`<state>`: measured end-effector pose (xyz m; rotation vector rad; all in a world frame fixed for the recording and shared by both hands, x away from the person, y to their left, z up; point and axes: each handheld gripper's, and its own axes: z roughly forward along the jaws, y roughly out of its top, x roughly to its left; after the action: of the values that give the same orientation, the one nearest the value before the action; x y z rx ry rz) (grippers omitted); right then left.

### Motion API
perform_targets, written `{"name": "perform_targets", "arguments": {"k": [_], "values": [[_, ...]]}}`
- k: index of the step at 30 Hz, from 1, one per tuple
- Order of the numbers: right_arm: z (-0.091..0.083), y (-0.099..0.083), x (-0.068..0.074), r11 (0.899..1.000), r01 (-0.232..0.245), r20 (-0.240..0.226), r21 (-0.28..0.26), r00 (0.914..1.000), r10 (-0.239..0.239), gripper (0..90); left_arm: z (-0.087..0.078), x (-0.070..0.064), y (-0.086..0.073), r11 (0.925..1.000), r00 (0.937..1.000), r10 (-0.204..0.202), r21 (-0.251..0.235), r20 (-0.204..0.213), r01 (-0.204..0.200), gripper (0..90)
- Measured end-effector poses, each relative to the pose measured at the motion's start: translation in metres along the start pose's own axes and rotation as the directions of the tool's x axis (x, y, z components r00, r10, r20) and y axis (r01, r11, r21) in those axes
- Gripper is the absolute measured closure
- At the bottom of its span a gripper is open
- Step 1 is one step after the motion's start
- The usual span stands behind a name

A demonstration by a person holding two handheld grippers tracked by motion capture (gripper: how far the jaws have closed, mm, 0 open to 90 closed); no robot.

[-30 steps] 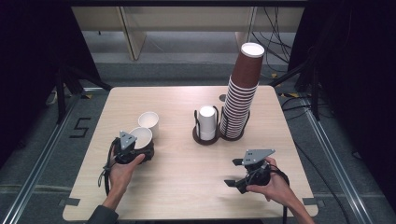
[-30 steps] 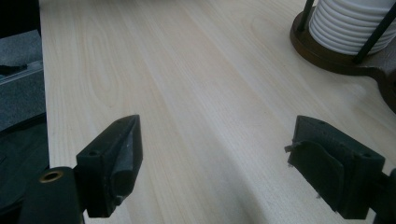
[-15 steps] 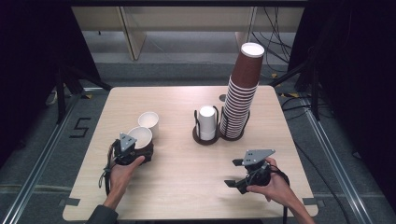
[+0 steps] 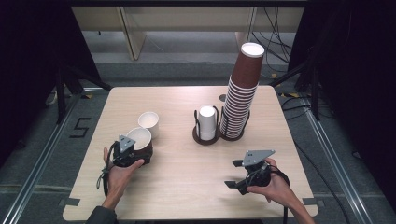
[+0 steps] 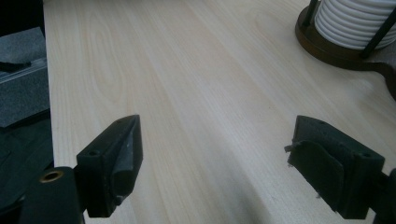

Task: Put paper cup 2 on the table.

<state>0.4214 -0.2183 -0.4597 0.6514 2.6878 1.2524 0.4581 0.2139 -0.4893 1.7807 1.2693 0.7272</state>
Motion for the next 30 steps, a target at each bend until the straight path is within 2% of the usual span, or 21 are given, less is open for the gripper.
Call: {"name": "perform_targets", "arguments": {"k": [3,6,7,12,14,15,17,18,21,23,26,30], "values": [[0.000,0.000,-0.001,1.000,0.004,0.001,-0.005,1.0000,-0.004,18.0,0.002,0.000,-0.006,0.9999,1.0000,0.006,0.014,-0.004,-0.006,14.7],[0.000,-0.001,-0.001,1.000,0.004,0.002,-0.005,1.0000,-0.004,18.0,0.000,0.001,-0.010,0.9998,0.9998,0.018,-0.010,-0.008,-0.018,14.7],[0.000,-0.001,-0.001,1.000,0.006,0.003,-0.005,1.0000,-0.006,18.0,0.000,0.001,-0.010,0.9995,0.9999,0.010,-0.029,-0.003,-0.011,14.7],[0.000,-0.002,-0.002,1.000,0.008,-0.002,0.002,1.0000,-0.008,18.0,-0.004,0.000,-0.009,0.9998,0.9999,0.014,-0.013,-0.006,-0.014,14.7],[-0.001,-0.002,0.000,1.000,-0.006,-0.002,0.002,1.0000,0.006,18.0,-0.005,-0.001,-0.010,0.9999,0.9999,0.011,-0.012,-0.006,-0.011,14.7],[-0.001,-0.002,0.000,1.000,-0.007,-0.004,0.004,1.0000,0.007,18.0,-0.006,-0.001,-0.011,0.9995,1.0000,0.003,-0.033,-0.001,-0.003,14.7],[-0.001,-0.002,-0.001,1.000,-0.003,-0.001,0.003,1.0000,0.003,18.0,-0.007,-0.001,-0.013,1.0000,1.0000,0.005,-0.008,-0.002,-0.005,14.7],[-0.001,-0.002,-0.001,1.000,-0.004,0.000,0.003,1.0000,0.004,18.0,-0.007,0.000,-0.015,0.9998,1.0000,0.002,-0.020,0.008,-0.002,14.7],[-0.001,-0.002,-0.001,1.000,-0.004,-0.001,0.002,1.0000,0.004,18.0,-0.010,0.000,-0.018,1.0000,1.0000,0.002,-0.002,0.002,-0.002,14.7],[-0.001,-0.002,-0.001,1.000,-0.003,0.000,0.002,1.0000,0.003,18.0,-0.013,-0.001,-0.019,0.9999,0.9999,-0.013,-0.007,0.005,0.013,14.7],[-0.002,-0.002,-0.002,1.000,0.003,0.001,0.001,1.0000,-0.003,18.0,-0.017,-0.002,-0.020,0.9999,0.9999,0.006,-0.012,0.012,-0.005,14.7],[-0.002,-0.003,-0.001,1.000,-0.005,0.001,0.005,1.0000,0.005,18.0,-0.021,-0.003,-0.023,0.9999,0.9999,-0.006,-0.010,0.014,0.006,14.7]]}}
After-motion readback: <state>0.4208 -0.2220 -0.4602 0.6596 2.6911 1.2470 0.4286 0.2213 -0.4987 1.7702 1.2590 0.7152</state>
